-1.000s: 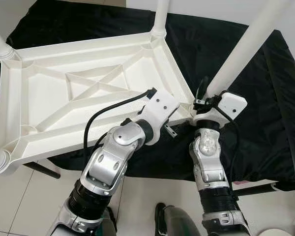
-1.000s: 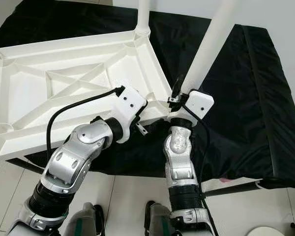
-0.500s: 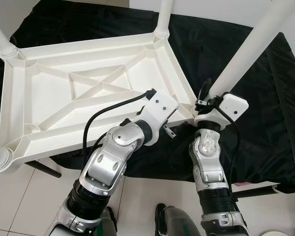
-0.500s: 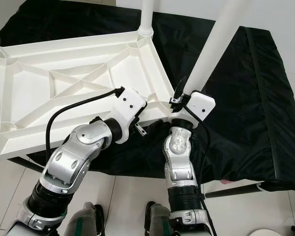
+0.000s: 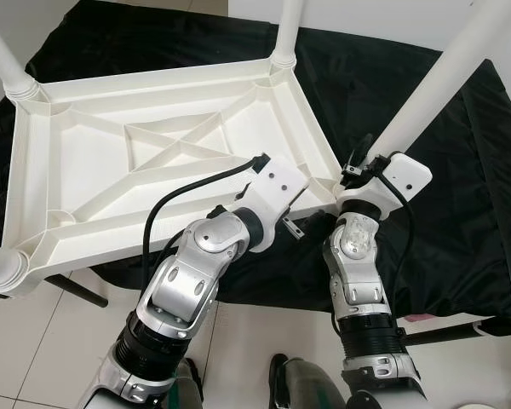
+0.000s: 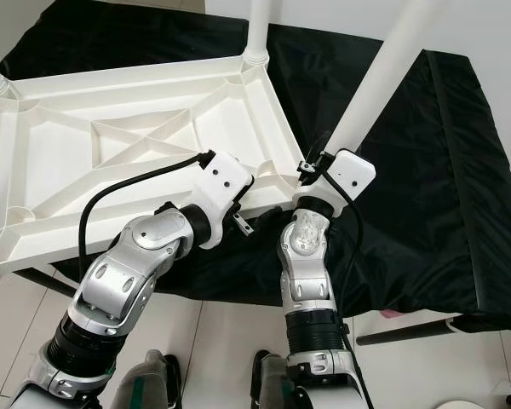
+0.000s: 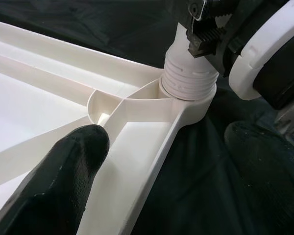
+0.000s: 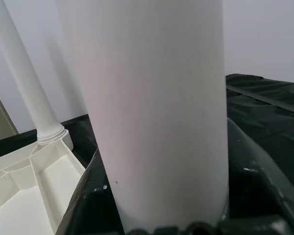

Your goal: Building children table

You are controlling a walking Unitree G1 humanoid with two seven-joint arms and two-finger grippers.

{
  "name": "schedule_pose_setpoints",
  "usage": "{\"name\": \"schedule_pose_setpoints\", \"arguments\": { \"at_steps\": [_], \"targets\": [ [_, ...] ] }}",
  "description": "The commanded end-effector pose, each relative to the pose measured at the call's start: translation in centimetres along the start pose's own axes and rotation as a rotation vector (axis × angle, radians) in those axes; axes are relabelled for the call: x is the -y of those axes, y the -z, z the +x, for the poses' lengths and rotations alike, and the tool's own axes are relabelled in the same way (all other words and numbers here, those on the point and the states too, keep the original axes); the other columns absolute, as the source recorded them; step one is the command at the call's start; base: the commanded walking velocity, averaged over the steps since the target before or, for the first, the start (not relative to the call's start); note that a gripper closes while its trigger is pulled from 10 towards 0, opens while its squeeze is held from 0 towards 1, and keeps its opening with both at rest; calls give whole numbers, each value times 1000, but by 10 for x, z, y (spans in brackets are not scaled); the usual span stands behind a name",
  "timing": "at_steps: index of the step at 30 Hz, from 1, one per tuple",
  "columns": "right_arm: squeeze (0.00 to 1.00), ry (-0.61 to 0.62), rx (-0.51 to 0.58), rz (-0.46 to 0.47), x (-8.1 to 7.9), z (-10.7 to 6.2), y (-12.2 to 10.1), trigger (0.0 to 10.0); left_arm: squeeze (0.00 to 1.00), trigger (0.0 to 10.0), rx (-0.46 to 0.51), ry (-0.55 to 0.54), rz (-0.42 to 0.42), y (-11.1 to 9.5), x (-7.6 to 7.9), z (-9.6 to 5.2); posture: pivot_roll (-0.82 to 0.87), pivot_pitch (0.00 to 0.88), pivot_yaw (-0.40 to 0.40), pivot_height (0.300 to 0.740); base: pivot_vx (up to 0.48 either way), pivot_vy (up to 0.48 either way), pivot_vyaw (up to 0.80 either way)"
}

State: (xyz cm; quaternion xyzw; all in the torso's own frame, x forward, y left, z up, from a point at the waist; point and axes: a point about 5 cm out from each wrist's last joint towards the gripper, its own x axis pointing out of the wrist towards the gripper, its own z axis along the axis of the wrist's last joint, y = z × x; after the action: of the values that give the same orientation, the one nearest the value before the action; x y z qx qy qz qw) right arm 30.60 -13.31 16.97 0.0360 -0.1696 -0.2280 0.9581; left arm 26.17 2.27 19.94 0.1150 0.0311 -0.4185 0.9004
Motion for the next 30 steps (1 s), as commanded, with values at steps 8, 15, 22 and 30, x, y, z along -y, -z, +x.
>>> {"name": "schedule_pose_setpoints", "arguments": {
  "at_steps": [8, 15, 22, 30],
  "targets": [
    [0, 130, -316, -157, 29, -21, 59, 10000, 0, 10000, -1, -6, -4, -1, 1, -1, -5, 193, 2, 740, 0, 0, 0],
    [0, 130, -294, -160, 29, -19, 58, 10000, 0, 10000, -1, -8, -5, -1, 1, -1, -6, 190, -1, 740, 0, 0, 0],
    [0, 156, -310, -141, 31, -20, 59, 10000, 0, 10000, 2, -6, -6, -1, 1, -1, -8, 185, 1, 740, 0, 0, 0],
    [0, 182, -278, -167, 24, -19, 53, 10000, 0, 10000, 8, 1, -10, -3, 3, 0, -11, 185, 0, 740, 0, 0, 0]
  ]
}}
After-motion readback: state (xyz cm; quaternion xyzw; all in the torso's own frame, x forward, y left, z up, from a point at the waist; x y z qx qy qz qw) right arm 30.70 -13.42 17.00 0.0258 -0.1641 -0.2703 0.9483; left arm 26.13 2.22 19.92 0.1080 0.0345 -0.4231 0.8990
